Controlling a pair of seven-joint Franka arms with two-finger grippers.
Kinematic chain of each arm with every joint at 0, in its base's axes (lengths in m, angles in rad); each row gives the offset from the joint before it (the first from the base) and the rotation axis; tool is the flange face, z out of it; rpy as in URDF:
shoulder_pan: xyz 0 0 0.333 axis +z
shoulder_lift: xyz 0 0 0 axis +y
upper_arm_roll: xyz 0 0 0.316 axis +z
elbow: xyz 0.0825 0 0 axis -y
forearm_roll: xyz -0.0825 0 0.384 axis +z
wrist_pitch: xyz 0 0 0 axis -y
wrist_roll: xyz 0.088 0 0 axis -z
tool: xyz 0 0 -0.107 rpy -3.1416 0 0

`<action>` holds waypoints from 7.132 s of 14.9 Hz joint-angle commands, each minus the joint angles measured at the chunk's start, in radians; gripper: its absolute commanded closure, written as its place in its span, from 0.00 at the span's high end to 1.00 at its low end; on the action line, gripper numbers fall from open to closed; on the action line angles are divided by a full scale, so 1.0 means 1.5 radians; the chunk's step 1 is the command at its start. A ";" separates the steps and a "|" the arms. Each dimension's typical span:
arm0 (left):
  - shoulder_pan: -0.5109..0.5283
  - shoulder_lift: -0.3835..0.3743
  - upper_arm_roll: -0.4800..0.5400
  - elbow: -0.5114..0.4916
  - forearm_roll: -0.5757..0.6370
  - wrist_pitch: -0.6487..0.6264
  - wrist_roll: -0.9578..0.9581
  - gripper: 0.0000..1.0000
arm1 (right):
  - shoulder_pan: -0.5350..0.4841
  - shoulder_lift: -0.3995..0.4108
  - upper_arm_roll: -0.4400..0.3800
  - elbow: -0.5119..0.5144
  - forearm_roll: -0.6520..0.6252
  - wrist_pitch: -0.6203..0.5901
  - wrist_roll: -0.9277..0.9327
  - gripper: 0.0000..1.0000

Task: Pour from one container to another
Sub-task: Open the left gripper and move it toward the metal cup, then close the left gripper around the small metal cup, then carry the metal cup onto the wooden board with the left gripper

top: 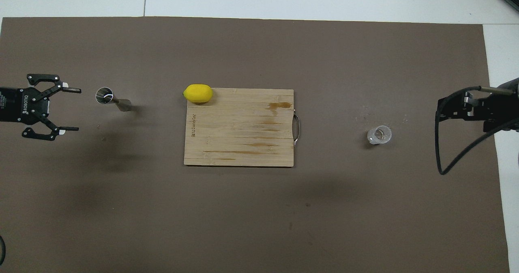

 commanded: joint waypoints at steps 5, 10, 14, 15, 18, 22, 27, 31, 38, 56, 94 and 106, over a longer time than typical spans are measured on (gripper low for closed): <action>-0.006 0.055 0.005 0.030 -0.047 0.058 -0.023 1.00 | -0.009 -0.016 0.002 -0.018 0.015 0.009 -0.018 1.00; 0.003 0.088 0.005 0.032 -0.104 0.062 0.001 1.00 | -0.009 -0.016 0.002 -0.018 0.015 0.009 -0.018 1.00; 0.010 0.103 0.003 0.034 -0.103 0.016 0.056 1.00 | -0.009 -0.016 0.002 -0.018 0.015 0.009 -0.018 1.00; 0.010 0.103 0.004 0.033 -0.101 0.003 0.072 1.00 | -0.009 -0.016 0.002 -0.018 0.015 0.009 -0.018 1.00; 0.009 0.105 0.004 0.029 -0.100 0.005 0.120 1.00 | -0.009 -0.016 0.002 -0.018 0.015 0.009 -0.019 1.00; 0.010 0.110 0.004 0.024 -0.098 0.018 0.149 1.00 | -0.009 -0.016 0.002 -0.018 0.015 0.009 -0.018 1.00; 0.008 0.110 0.005 0.014 -0.098 0.023 0.169 1.00 | -0.009 -0.016 0.001 -0.018 0.015 0.009 -0.018 1.00; 0.000 0.119 0.005 0.004 -0.098 0.051 0.174 1.00 | -0.009 -0.016 0.001 -0.018 0.015 0.009 -0.018 1.00; -0.002 0.117 0.005 -0.009 -0.099 0.055 0.178 1.00 | -0.010 -0.016 0.001 -0.018 0.015 0.010 -0.018 1.00; -0.013 0.114 0.003 -0.020 -0.108 0.065 0.179 0.94 | -0.009 -0.016 0.002 -0.018 0.015 0.010 -0.018 1.00; -0.136 -0.047 0.006 -0.104 -0.153 0.038 0.109 0.00 | -0.008 -0.016 -0.001 -0.019 0.015 0.007 -0.008 0.99; -0.361 -0.102 0.003 -0.172 -0.310 0.288 -0.116 0.00 | -0.060 0.027 -0.002 -0.045 0.081 0.062 0.367 0.99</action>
